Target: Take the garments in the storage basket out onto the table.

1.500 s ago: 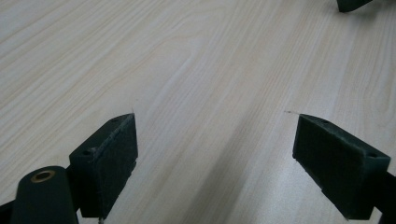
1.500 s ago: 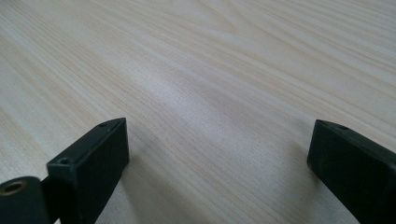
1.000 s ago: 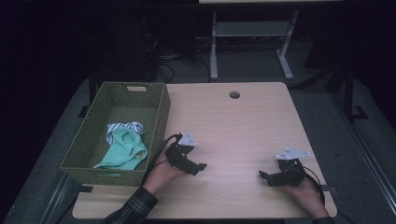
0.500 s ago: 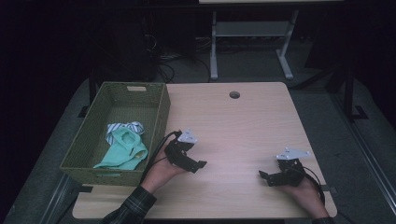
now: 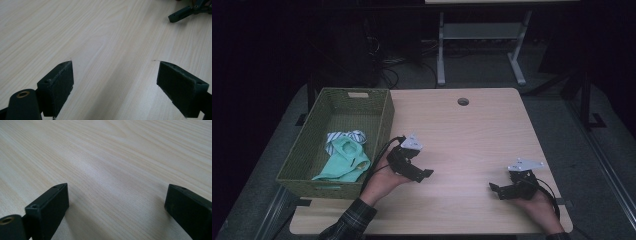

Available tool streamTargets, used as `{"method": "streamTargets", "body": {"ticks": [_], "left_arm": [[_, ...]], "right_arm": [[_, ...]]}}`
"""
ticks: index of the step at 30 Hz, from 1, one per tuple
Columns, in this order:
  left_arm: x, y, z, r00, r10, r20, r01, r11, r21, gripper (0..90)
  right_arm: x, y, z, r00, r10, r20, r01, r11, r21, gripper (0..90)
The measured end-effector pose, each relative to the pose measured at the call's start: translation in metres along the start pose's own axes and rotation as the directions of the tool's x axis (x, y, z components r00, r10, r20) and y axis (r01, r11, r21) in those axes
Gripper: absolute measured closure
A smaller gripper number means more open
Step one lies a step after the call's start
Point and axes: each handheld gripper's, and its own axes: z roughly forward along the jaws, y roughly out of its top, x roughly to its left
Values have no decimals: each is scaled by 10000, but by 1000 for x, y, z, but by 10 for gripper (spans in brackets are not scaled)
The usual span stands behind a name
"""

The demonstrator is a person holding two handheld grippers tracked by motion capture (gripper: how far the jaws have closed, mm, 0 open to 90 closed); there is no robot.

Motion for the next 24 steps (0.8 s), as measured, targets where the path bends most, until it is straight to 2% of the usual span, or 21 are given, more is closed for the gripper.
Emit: {"method": "streamTargets", "body": {"ticks": [24], "left_arm": [[8,16,-20,10000,81,-13,-81,9997,-222,134]], "right_arm": [[0,0,0,10000,-4,2,4,10000,-5,48]]}}
